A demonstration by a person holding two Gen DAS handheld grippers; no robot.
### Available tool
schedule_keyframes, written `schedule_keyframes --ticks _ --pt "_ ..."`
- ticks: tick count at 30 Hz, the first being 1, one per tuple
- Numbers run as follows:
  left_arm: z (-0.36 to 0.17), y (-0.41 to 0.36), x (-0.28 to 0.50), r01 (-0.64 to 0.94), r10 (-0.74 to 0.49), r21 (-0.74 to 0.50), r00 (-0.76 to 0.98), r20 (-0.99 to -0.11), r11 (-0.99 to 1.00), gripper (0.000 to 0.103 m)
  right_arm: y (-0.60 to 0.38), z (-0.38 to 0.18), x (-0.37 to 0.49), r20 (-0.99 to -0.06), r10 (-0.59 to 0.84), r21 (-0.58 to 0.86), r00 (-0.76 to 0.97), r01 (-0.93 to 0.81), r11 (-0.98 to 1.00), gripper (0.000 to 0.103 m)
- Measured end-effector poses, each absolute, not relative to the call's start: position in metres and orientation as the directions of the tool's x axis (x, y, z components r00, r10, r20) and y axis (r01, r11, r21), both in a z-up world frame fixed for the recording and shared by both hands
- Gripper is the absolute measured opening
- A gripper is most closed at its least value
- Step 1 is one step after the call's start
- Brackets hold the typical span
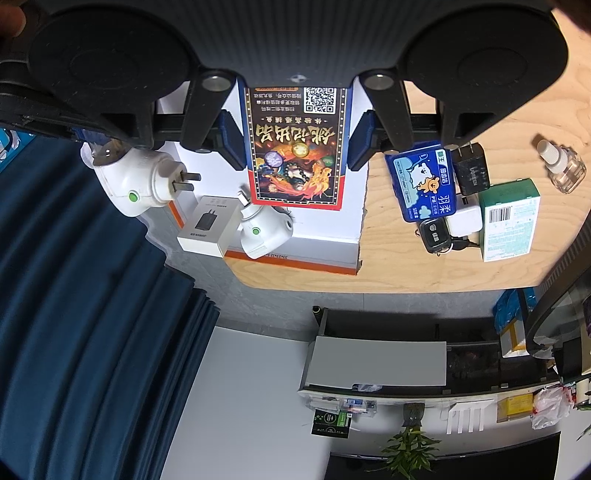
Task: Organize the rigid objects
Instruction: 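Hold the card box with the left tool while the right tool holds the diffuser above the tray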
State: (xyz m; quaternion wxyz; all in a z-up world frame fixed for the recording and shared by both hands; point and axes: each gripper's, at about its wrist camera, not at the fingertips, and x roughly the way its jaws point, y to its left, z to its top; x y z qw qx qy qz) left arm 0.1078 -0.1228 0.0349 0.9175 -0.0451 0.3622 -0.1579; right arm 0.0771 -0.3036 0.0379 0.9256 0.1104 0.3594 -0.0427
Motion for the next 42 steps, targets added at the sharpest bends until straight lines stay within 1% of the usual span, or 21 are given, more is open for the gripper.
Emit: schedule_keyframes --ticks 42 --pt "0.0335 -0.122 0.1081 0.251 -0.325 -0.208 0.682 -0.655 0.945 0.061 -0.2998 0.0335 0.0782 -0.681 0.001 0.168 0.732 0.155 0.974 0.048"
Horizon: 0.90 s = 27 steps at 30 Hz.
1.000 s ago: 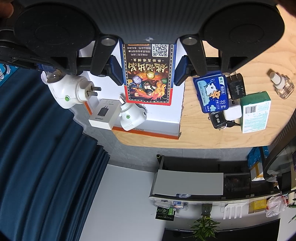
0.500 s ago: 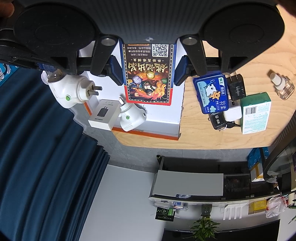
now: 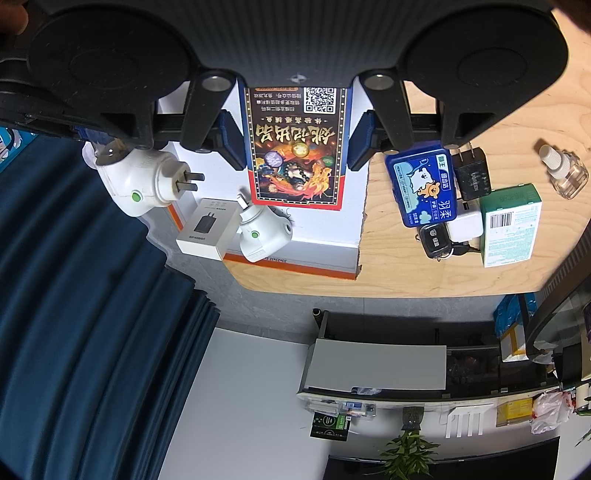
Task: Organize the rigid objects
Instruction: 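Hold the card box with the left tool while the right tool holds the diffuser above the tray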
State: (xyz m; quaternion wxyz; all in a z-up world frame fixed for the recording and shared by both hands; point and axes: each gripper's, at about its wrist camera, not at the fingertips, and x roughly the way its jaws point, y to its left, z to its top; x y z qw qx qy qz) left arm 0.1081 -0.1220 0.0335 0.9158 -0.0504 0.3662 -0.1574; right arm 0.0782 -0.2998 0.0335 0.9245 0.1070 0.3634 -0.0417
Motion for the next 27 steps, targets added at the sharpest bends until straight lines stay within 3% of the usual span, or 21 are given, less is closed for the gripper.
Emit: schedule_keyframes --ticks 27 --pt "0.033 -0.1226 0.1086 0.257 -0.327 -0.204 0.679 -0.657 0.945 0.061 -0.2997 0.034 0.0792 -0.683 0.001 0.167 0.73 0.155 0.974 0.048"
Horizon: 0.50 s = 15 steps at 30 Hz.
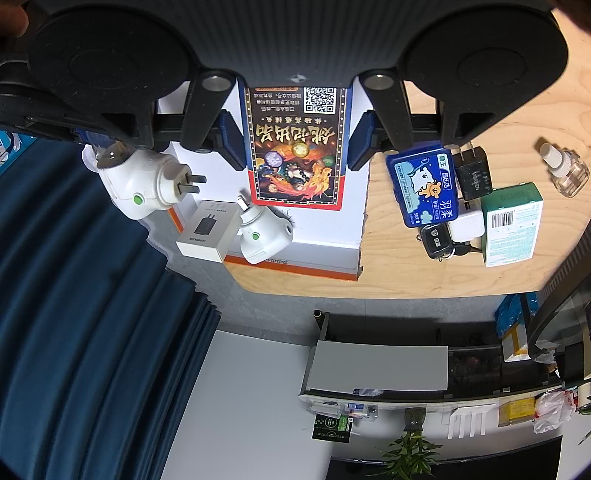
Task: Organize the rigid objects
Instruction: 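Hold the card box with the left tool while the right tool holds the diffuser above the tray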
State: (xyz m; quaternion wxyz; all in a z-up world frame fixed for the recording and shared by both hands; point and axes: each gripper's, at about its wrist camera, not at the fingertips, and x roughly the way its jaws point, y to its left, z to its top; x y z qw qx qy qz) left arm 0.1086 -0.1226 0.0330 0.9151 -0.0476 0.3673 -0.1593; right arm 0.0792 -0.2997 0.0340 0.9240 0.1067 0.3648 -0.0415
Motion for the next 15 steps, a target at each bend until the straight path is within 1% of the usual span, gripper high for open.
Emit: schedule_keyframes --ticks 15 --pt "0.0328 -0.1224 0.1091 0.257 -0.327 -0.204 0.679 -0.658 0.945 0.061 -0.2997 0.0346 0.0802 -0.685 0.001 0.167 0.729 0.155 0.974 0.048"
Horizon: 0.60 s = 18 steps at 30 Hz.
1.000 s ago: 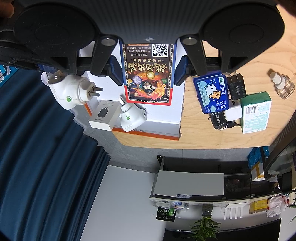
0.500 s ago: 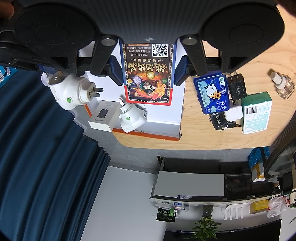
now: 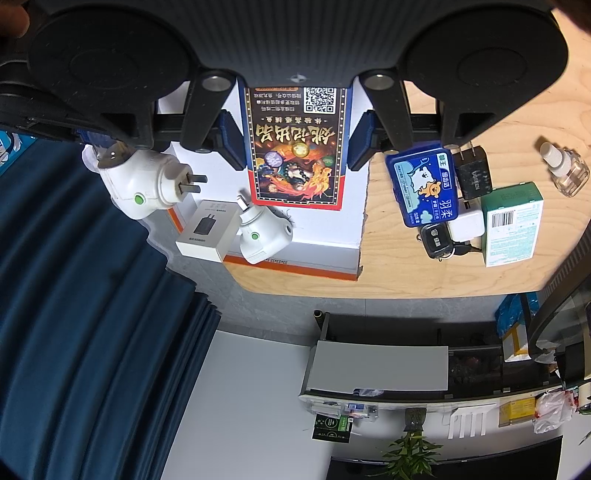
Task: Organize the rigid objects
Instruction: 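Hold the card box with the left tool while the right tool holds the diffuser above the tray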
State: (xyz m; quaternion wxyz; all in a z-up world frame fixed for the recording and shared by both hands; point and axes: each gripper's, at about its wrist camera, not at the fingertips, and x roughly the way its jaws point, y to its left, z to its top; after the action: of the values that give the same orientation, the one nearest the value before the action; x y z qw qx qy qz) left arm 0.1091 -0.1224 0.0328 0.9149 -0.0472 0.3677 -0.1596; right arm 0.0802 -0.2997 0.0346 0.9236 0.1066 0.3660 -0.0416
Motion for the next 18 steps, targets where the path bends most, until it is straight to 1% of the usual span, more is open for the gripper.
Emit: schedule_keyframes --ticks 18 --pt "0.0305 -0.1207 0.1089 0.256 -0.327 -0.205 0.676 -0.661 0.945 0.061 -0.3018 0.0334 0.0837 -0.691 0.002 0.164 0.723 0.155 0.974 0.048"
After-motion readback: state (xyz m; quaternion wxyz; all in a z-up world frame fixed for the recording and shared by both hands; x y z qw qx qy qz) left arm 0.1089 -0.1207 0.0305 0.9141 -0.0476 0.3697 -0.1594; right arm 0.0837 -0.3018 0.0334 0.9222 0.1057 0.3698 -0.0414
